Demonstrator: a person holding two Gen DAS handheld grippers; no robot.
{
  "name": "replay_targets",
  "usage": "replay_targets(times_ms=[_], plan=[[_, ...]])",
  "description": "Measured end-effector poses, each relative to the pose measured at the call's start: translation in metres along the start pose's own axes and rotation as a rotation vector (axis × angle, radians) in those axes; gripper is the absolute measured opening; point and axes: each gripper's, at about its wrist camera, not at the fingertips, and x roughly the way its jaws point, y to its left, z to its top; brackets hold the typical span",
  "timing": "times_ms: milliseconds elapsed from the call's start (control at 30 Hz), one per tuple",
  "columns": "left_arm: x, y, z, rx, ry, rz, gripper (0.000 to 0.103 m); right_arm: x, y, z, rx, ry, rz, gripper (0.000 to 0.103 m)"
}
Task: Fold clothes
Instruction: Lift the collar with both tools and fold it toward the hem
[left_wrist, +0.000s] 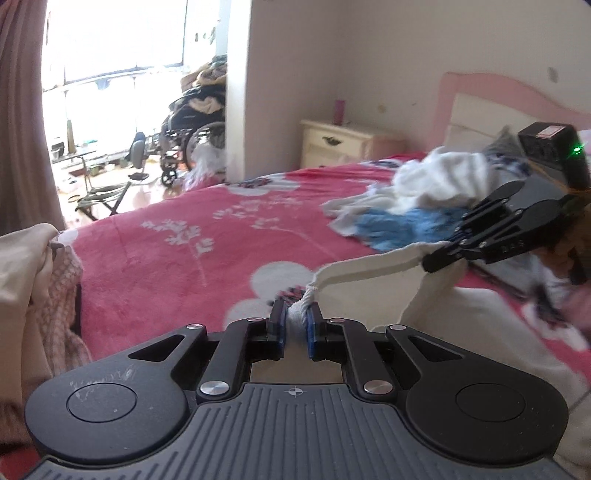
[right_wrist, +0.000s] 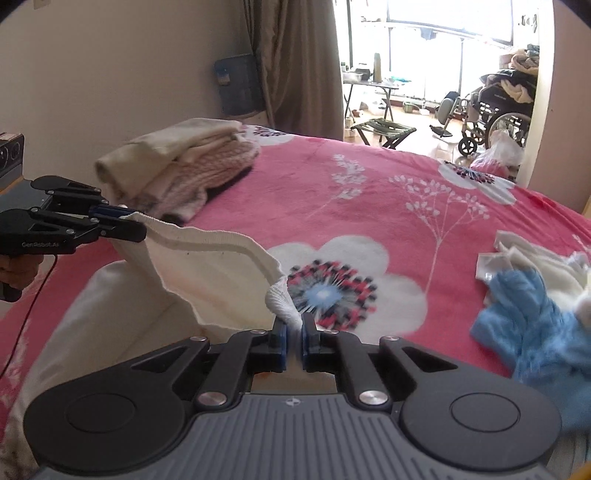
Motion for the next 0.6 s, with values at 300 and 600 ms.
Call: replay_targets(times_ms=[300,600], plan=[[-0.070,-0.053,-0.039,-0.011,0.012,-0.077,0.009,-0.064,0.063,-0.078,0.044,-0.021,0.009,0.009],[-0.109,-0.093,-0.099,-0.007,0.129,-0.150,0.009,-0.088,0.112,-0.149,0.044,0.015,0.020,0.009]])
